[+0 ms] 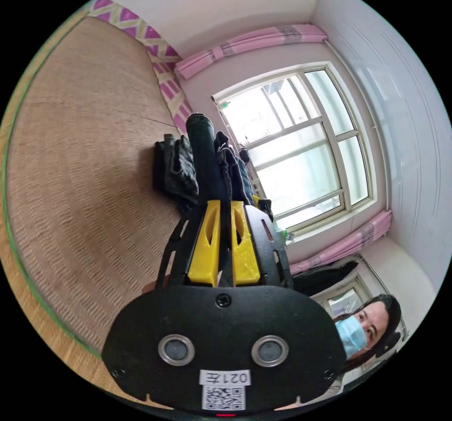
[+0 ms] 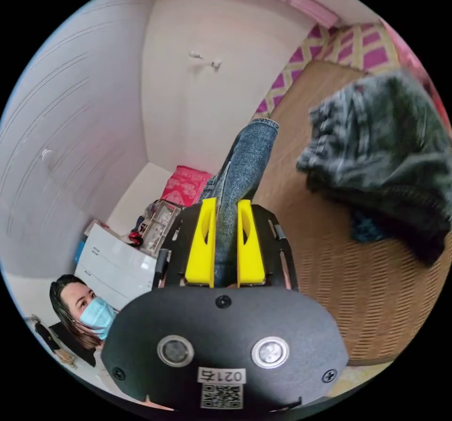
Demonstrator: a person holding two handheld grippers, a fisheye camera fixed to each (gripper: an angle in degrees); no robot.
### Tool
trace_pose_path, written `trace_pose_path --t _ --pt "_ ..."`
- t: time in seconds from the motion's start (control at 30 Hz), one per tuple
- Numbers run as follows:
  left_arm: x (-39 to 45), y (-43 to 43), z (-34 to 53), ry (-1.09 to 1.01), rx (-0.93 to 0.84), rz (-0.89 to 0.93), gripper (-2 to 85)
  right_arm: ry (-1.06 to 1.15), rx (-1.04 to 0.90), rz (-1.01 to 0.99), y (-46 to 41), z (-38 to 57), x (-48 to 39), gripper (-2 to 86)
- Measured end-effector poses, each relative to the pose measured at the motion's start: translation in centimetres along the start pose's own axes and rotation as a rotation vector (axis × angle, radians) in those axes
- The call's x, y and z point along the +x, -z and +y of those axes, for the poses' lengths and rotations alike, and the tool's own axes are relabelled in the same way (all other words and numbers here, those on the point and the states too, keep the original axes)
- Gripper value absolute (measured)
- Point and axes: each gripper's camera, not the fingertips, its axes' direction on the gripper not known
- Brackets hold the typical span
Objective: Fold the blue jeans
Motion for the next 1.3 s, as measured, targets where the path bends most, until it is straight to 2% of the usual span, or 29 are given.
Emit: trace_pose_path --t 0.13,0.2,0.3,0.37,0.43,0.57,0.7,0.77,0.87,1.03,1.17,1.3 --pt "1.3 -8.5 -8.4 -0.031 -0.002 -0.043 3.2 -0.008 0.147 0.098 6.3 -5.1 0.3 7.4" --pt "-0.8 -11.1 -10.4 -0.003 -0.012 -0.096 3.4 -0.026 0.188 0.127 7.2 -6.6 1.5 7.5" --pt "-8.1 -13.5 -9.4 0.171 -0.058 -0.16 1.0 -0.099 0.193 0.248 6.7 -7.8 6.1 7.9" --pt "-13.0 -12.5 -5.7 0.224 -0.04 -0.088 -0.5 -0.181 0.161 0.499 5.8 -6.7 10.4 8.3" --pt "-15.0 -10.7 -2.9 0.191 -0.034 -0.019 -0.8 -0.158 0.133 0.648 5.6 -5.3 11.8 8.1" --pt "-15.7 -4.4 4.2 0.101 -0.019 0.067 -0.8 -0.068 0.316 0.555 7.3 0.0 10.5 5.2" --pt "-13.9 2.5 11.3 -0.022 0.042 0.168 -0.4 0.159 0.311 0.558 4.3 4.5 4.1 2.1" --pt "-11.5 7.3 16.8 -0.235 0.073 0.281 1.5 0.34 0.249 0.552 -0.2 7.9 -1.0 0.9" --pt "-8.9 13.7 24.8 -0.46 0.181 0.24 2.8 0.545 0.144 0.551 -8.0 12.3 -6.3 0.7" --pt "-10.5 21.8 35.1 -0.543 0.361 0.209 0.9 0.925 -0.059 0.62 -25.1 19.5 -13.9 4.0" --pt "-12.8 27.2 40.8 -0.62 0.559 0.177 -0.7 1.255 -0.233 0.51 -41.8 25.3 -19.7 5.4" --pt "-14.1 28.2 43.3 -0.76 0.553 0.203 -0.9 1.297 -0.386 0.397 -56.3 26.7 -23.1 5.3"
